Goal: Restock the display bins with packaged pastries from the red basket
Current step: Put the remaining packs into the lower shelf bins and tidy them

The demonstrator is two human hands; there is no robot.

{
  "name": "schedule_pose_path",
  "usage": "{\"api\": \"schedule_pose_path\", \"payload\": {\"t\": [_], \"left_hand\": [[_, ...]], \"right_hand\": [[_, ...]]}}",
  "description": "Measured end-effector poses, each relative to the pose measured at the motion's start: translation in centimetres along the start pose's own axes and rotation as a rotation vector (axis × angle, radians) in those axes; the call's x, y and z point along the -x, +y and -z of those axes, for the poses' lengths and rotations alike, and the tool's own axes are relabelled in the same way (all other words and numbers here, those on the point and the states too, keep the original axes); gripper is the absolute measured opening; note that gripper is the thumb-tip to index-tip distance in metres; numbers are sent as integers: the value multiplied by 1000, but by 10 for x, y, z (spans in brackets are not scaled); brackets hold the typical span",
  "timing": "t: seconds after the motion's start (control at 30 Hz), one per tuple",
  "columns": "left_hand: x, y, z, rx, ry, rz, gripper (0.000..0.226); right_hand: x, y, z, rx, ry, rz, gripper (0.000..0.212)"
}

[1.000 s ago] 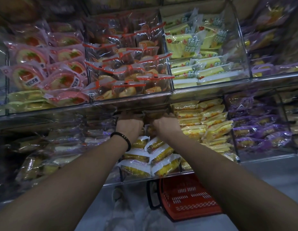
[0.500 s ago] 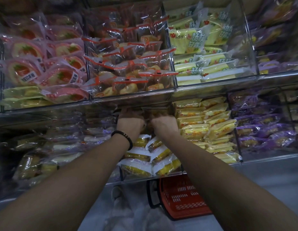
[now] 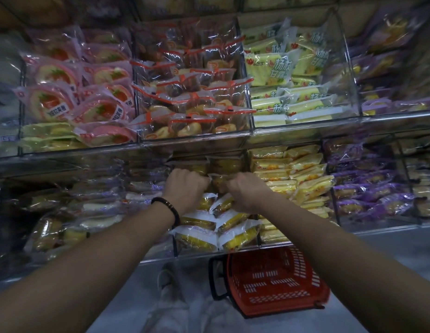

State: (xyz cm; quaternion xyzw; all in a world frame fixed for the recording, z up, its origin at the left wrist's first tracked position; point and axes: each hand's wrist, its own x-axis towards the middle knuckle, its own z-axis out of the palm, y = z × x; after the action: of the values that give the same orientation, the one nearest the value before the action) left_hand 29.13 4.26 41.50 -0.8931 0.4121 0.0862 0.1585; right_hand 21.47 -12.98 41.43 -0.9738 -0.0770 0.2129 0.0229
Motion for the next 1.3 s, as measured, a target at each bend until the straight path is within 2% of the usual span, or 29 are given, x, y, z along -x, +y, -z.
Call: {"api": "schedule_pose_path", "payload": {"t": [0.17, 0.33, 0.5, 0.63, 0.77, 0.93, 1.1, 1.3], "left_hand": [[10, 3, -9, -38, -88, -90, 12], [7, 8, -16, -47, -69, -1, 14], [9, 9, -18, -100, -88, 89, 17], [10, 10, -17, -117, -108, 94, 15], [4, 15, -17, -141, -131, 73, 19], [0, 17, -16, -164, -152, 33, 16], [3, 10, -25, -33, -93, 55, 32], [2, 12, -19, -58, -78, 25, 26]], "right_hand": [[-7, -10, -13, 82, 6, 2, 40], [-10, -14, -17, 101, 29, -61, 20], [-2, -16, -16, 63, 93, -193, 21], [-6, -28, -22, 65, 49, -273, 23], [-12, -27, -19, 34, 74, -298, 20], [-10, -27, -31, -5, 165, -274, 49], [-7, -25, -34, 28, 207, -230, 57], [-7, -30, -31, 48, 136, -230, 58]]}}
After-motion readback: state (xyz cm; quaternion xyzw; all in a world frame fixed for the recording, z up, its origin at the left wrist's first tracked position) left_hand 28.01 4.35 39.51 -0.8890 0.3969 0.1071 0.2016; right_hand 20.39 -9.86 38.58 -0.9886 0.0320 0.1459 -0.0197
